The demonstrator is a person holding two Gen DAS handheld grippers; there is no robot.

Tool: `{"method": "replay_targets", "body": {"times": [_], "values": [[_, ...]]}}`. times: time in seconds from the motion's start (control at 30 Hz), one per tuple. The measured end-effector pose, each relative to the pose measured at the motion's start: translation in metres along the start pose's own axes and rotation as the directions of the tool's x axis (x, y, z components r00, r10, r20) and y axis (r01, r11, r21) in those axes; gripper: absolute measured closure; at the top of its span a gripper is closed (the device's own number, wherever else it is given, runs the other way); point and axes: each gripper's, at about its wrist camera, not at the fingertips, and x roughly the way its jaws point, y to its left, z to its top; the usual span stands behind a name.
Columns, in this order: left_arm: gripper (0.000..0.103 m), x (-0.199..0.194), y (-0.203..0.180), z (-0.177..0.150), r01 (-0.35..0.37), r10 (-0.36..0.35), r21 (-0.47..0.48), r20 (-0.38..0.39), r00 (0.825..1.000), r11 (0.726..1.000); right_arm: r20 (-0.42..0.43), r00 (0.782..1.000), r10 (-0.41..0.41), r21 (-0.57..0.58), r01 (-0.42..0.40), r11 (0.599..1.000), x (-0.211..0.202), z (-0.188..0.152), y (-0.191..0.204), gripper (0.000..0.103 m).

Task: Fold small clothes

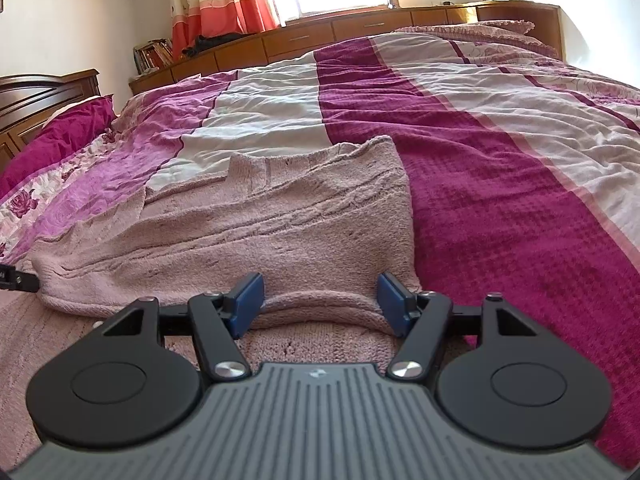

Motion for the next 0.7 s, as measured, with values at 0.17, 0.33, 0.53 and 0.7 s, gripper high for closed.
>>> {"method": "replay_targets", "body": {"times": [0.17,0.33,0.53,0.7], "values": [[0.040,-0.001,0.027,0.002,0.043,-0.044,-0.078,-0.018,0.999,0.996,-0.002,1.000,-0.005,-0.009,0.005,1.000,0.000,0.000,0.001,0.032],[0.040,0.004,0.044,0.007,0.132,-0.133,-0.110,-0.002,0.991,0.985,-0.004,1.000,-0.014,-0.021,0.014,1.000,0.001,0.000,0.003,0.032],[0.041,0.023,0.040,0.006,0.223,-0.225,-0.137,0.003,0.974,0.965,-0.007,1.000,-0.018,-0.034,0.018,0.999,0.002,0.000,0.005,0.030],[0.084,0.035,0.032,0.005,0.285,-0.288,-0.149,0.003,0.958,0.947,-0.012,1.000,-0.024,-0.053,0.023,0.998,0.003,0.000,0.007,0.028]]}}
